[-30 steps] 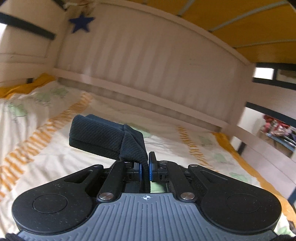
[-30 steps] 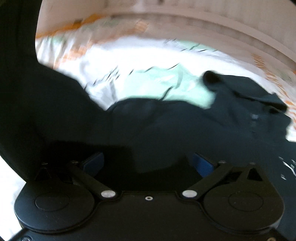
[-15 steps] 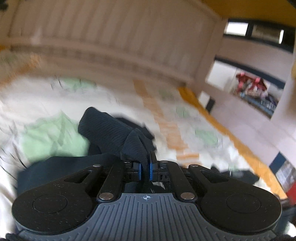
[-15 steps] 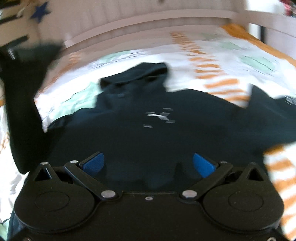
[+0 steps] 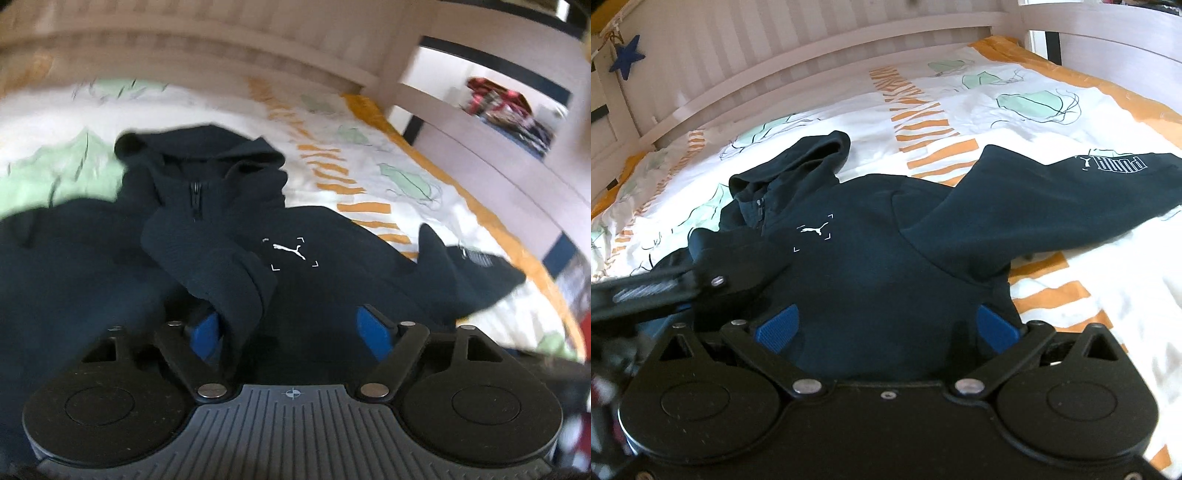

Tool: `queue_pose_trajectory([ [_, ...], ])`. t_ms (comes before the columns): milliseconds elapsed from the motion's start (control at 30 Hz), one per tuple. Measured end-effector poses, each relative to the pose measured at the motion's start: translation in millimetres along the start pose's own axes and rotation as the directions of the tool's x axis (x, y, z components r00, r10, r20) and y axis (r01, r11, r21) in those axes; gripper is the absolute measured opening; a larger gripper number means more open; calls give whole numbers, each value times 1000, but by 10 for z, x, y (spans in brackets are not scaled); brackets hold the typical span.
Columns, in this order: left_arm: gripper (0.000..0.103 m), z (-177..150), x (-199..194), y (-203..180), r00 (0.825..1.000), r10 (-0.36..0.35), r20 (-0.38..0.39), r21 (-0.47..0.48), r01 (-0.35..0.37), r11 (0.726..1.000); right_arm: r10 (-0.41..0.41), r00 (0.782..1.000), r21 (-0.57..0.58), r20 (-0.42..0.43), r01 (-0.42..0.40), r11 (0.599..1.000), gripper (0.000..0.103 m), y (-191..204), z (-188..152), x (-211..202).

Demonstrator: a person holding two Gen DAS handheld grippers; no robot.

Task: Fold large clothes
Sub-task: 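Lift the held sleeve with the left gripper, fold it across the body, release, then move the right gripper to the other sleeve cuff and grasp it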

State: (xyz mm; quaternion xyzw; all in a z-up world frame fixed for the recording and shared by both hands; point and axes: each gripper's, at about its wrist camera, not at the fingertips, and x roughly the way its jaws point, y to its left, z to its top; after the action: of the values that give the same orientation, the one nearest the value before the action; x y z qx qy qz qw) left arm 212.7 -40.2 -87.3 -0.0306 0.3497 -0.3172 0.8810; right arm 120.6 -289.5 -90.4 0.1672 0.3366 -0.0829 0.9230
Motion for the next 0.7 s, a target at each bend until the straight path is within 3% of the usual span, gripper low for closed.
queue_pose_trajectory([
  [200, 79, -151, -102, 59, 998, 61, -9, 60, -61, 996, -1, 1000, -28, -4, 1, 1000, 102, 75, -14, 9],
  [300, 79, -200, -253, 309, 990, 134, 37, -8, -134, 991, -7, 1000, -66, -2, 6, 998, 102, 138, -10, -8],
  [433, 79, -210, -449, 738, 965, 250, 85, -141, -236, 961, 2, 1000, -108, 1, -2, 994, 102, 278, 15, 11],
  [533, 78, -219, -403, 1018, 945, 325, 30, -179, -315, 932, 27, 1000, -147, 3, -26, 989, 102, 468, 47, 58],
  [600, 78, -294, -277, 1179, 949, 312, -49, -182, -315, 931, 44, 999, -177, 5, -43, 983, 102, 618, 65, 106],
  [700, 82, -339, -223, 1049, 937, 348, -26, -100, -349, 932, 67, 998, -240, 4, -64, 969, 102, 885, 86, 219],
])
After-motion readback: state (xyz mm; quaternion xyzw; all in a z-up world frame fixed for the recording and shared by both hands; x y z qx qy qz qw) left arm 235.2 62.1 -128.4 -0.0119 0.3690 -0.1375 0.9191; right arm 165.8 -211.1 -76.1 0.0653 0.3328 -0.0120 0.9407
